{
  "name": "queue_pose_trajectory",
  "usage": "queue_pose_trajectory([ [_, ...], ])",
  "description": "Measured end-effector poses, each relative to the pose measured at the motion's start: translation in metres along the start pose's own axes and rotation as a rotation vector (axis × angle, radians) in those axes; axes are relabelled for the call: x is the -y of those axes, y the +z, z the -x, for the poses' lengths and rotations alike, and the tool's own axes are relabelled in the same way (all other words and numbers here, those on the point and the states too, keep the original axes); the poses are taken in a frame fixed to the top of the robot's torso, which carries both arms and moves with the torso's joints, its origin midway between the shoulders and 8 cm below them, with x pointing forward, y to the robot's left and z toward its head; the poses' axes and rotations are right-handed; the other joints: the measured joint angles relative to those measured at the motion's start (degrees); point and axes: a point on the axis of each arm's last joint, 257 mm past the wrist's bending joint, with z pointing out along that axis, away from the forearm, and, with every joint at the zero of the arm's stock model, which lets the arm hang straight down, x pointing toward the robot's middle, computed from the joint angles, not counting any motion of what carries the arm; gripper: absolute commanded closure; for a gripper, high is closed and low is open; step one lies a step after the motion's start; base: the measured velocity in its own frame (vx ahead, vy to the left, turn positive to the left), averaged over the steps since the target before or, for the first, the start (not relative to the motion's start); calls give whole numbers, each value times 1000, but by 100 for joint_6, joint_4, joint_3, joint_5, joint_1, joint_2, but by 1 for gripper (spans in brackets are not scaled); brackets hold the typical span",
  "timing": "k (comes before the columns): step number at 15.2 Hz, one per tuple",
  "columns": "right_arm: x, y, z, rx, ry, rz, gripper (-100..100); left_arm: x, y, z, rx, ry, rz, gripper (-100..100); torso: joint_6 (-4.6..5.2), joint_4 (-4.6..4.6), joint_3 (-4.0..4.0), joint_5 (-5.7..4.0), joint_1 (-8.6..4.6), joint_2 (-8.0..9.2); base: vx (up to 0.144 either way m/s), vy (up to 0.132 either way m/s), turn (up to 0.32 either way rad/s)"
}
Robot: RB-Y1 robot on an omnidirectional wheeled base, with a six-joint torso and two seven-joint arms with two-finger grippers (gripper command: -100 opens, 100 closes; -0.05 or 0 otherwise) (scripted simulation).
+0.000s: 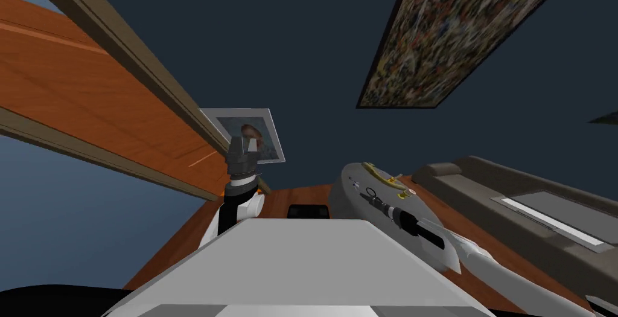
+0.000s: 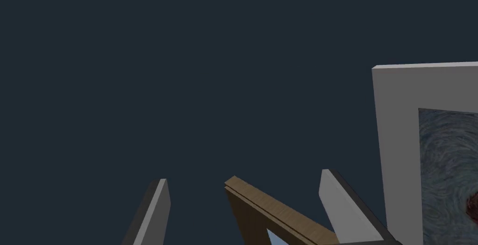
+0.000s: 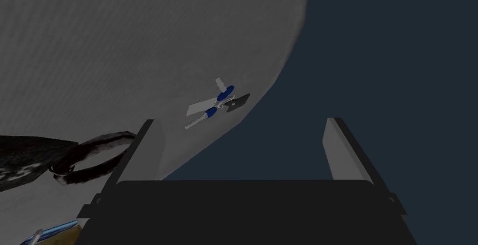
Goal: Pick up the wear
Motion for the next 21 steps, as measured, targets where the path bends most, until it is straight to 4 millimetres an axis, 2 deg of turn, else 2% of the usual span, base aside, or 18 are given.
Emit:
queue_pose_trajectory([
  [3,47,-27,-2,-35,-19,-104,-100,0,0,0,0,0,0,0,-1,2,5,-1,-8,9,-71,-48,436],
  [11,124,-84,-20,-122,-46,-304,-100,0,0,0,0,0,0,0,4,0,-1,0,0,-2,-53,-24,337],
  [13,149,-107,-32,-158,-52,-366,-100,0,0,0,0,0,0,0,-3,1,2,0,-3,4,-72,-22,452],
  [16,176,-137,-53,-215,-52,-446,-100,0,0,0,0,0,0,0,2,2,4,-2,-1,7,-70,-15,347],
  [18,191,-153,-65,-248,-55,-490,-100,0,0,0,0,0,0,0,2,1,2,-2,0,3,-58,-8,339],
  [21,210,-181,-94,-312,-51,-549,-100,0,0,0,0,0,0,0,5,1,1,-1,-1,2,-51,-8,250],
])
